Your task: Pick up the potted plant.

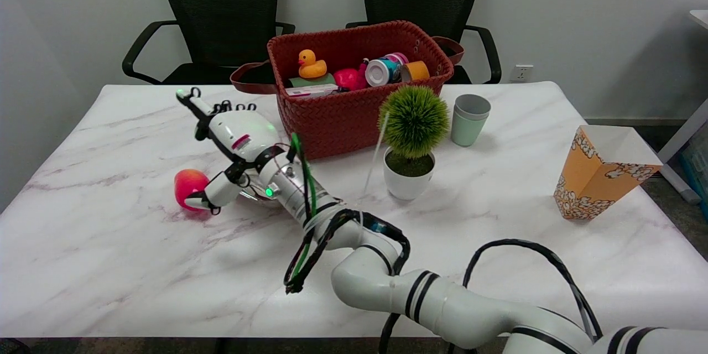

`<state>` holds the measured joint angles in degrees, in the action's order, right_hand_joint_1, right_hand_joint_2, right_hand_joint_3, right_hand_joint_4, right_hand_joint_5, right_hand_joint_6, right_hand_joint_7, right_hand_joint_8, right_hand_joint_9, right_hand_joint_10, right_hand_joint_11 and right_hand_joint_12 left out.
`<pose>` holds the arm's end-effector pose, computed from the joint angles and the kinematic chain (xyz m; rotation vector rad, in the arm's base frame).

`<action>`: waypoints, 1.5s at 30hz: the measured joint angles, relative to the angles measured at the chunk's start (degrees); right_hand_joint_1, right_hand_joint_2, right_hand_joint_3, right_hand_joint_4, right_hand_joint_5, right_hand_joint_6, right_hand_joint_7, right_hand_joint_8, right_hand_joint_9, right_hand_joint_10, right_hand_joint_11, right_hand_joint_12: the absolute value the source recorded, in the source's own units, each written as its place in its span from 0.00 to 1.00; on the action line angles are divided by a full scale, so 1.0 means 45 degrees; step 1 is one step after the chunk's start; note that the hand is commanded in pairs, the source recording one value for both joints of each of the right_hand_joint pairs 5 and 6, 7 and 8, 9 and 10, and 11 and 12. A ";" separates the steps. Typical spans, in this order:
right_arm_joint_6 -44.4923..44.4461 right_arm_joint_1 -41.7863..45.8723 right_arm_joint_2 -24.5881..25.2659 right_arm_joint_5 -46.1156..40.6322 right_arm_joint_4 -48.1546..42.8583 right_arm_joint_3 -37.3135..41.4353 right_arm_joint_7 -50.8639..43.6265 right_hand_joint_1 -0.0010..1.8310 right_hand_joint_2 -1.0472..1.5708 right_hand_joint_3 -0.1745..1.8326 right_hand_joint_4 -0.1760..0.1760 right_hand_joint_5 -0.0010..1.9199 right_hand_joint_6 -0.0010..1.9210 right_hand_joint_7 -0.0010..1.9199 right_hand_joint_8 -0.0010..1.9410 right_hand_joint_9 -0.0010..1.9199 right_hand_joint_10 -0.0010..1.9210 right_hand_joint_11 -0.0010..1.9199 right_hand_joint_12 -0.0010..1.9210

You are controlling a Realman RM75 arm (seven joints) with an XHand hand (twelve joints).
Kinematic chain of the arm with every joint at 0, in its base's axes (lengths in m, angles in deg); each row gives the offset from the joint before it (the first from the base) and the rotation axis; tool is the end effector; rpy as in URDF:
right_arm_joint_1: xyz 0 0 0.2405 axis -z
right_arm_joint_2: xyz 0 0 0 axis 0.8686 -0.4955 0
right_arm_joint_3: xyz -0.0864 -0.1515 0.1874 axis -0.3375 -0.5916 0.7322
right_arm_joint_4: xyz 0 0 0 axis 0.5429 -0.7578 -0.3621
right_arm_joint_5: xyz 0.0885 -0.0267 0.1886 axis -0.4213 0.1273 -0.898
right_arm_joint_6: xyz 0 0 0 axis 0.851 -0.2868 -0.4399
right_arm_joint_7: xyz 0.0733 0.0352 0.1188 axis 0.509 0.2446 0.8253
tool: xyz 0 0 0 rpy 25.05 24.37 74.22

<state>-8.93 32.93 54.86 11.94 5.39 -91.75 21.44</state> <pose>-0.2369 -0.4158 0.0419 2.0155 -0.2613 0.5657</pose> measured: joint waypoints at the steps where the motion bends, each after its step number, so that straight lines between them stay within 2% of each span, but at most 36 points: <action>1: 0.0000 0.0140 -0.0097 -0.0114 -0.0283 0.0088 -0.0106 0.60 0.47 0.42 0.50 0.05 0.05 0.35 0.35 0.35 0.34 0.26 0.26; 8: -0.0139 0.0977 -0.0701 -0.1186 -0.1818 0.0467 -0.0717 0.60 0.47 0.41 0.50 0.04 0.04 0.34 0.34 0.33 0.33 0.27 0.27; 12: -0.0390 0.1406 -0.1029 -0.1850 -0.2590 0.0613 -0.1009 0.61 0.46 0.42 0.50 0.04 0.04 0.33 0.33 0.29 0.29 0.28 0.28; 17: -0.0782 0.1953 -0.1438 -0.2806 -0.3596 0.0740 -0.1451 0.59 0.46 0.41 0.50 0.05 0.05 0.29 0.28 0.23 0.23 0.24 0.24; 24: -0.1376 0.2517 -0.1958 -0.3990 -0.4791 0.0797 -0.1894 0.59 0.44 0.42 0.50 0.05 0.05 0.20 0.19 0.21 0.21 0.22 0.22; 45: -0.2937 0.3796 -0.2963 -0.6021 -0.7816 0.0608 -0.2370 0.57 0.44 0.42 0.50 0.03 0.03 0.17 0.17 0.20 0.20 0.21 0.21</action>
<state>-22.15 50.01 41.52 -15.16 -29.78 -89.02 10.77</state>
